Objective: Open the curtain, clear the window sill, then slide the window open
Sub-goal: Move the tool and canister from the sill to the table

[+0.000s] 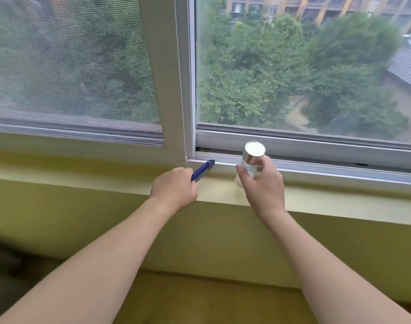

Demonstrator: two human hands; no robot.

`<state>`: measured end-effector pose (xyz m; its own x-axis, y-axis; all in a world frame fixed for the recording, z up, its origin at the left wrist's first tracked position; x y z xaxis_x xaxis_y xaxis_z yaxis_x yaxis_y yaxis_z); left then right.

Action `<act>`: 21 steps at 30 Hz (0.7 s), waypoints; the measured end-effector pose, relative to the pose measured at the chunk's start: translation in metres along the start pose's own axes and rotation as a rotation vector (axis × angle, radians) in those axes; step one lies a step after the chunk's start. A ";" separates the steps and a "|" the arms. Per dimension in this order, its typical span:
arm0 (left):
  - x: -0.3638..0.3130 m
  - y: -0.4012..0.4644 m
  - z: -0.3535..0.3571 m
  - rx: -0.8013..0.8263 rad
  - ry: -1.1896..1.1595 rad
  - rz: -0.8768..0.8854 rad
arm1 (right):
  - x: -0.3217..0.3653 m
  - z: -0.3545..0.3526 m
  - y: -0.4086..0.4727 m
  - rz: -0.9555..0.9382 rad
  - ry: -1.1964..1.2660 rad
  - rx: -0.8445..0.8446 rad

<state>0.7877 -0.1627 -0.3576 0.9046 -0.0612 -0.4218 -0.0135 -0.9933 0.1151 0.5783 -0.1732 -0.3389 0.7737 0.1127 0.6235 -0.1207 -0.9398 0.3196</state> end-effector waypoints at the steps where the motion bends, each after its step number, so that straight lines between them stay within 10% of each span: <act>1: 0.010 -0.004 -0.006 -0.010 -0.020 -0.034 | 0.013 0.004 -0.002 -0.051 0.004 0.003; 21: 0.346 -0.198 -0.161 -0.352 -0.515 -0.728 | 0.327 0.246 -0.139 -0.425 0.172 0.567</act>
<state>1.1720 0.0283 -0.3818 0.3408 0.4399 -0.8309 0.6829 -0.7233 -0.1029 1.0009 -0.0846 -0.3549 0.5678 0.5103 0.6459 0.5450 -0.8211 0.1696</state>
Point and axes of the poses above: each hand's wrist, its own y-axis towards the middle knuckle, its own z-axis out of the palm, x = y × z, the point moved 2 cm from there along y, towards the middle knuckle, and after that the axes turned 12 degrees about -y, right-handed, at the moved point
